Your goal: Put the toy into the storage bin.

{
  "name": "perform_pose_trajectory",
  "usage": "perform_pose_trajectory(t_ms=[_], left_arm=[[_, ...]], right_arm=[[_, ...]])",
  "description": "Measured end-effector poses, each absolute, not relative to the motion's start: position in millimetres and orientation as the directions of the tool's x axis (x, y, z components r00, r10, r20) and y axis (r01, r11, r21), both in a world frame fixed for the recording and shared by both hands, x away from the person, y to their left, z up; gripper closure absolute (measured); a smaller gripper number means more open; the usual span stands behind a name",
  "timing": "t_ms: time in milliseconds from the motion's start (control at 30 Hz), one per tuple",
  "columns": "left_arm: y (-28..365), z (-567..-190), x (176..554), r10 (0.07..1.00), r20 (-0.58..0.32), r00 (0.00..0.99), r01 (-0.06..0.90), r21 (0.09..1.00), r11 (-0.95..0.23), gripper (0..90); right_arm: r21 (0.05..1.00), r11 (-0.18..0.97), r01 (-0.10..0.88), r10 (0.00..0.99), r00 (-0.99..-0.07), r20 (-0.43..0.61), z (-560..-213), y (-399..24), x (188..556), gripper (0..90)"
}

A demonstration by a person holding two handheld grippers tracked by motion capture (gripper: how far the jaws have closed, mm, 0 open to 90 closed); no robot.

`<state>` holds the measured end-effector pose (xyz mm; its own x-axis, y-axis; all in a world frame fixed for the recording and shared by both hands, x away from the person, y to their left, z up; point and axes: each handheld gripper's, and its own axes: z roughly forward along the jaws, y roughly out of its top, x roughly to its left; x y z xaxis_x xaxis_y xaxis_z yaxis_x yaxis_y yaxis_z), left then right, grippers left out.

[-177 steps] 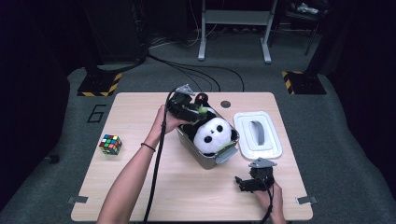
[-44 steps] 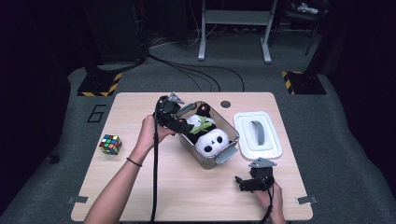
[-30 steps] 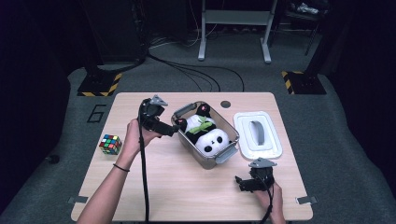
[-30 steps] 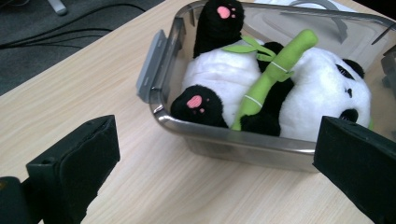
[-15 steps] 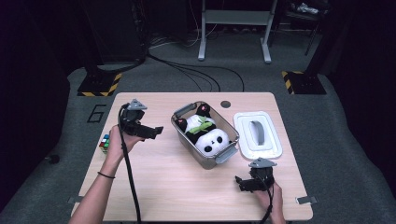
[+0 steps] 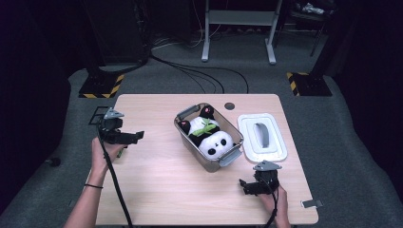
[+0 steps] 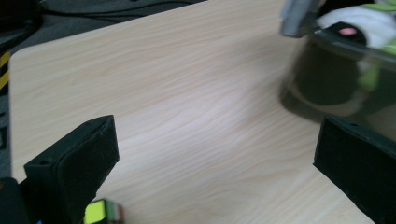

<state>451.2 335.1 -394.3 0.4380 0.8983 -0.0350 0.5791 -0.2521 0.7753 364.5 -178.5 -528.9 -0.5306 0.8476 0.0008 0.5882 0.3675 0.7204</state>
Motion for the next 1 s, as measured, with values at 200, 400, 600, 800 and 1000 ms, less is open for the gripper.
perform_pose_trajectory(t_ms=[200,400,600,800,1000], left_arm=[[363,-417,453,0.936,-0.064,0.346,0.606,0.777,-0.171,0.0],[384,-440,453,0.961,-0.068,0.267,0.620,0.776,-0.117,0.0],[401,-462,454,0.977,-0.048,0.207,0.644,0.759,-0.099,0.0],[408,-477,457,0.983,-0.045,0.179,0.662,0.744,-0.087,0.0],[412,-490,460,0.985,-0.063,0.163,0.683,0.727,-0.066,2.6]], right_arm=[[0.721,0.367,0.588,0.848,-0.530,0.001,-529,-178,364,2.9],[0.721,0.368,0.588,0.848,-0.531,0.000,-529,-179,365,2.9],[0.720,0.367,0.588,0.848,-0.530,0.001,-529,-178,365,2.9],[0.721,0.367,0.587,0.848,-0.530,-0.001,-529,-178,365,2.9],[0.720,0.367,0.589,0.849,-0.529,0.001,-529,-178,364,2.9]])
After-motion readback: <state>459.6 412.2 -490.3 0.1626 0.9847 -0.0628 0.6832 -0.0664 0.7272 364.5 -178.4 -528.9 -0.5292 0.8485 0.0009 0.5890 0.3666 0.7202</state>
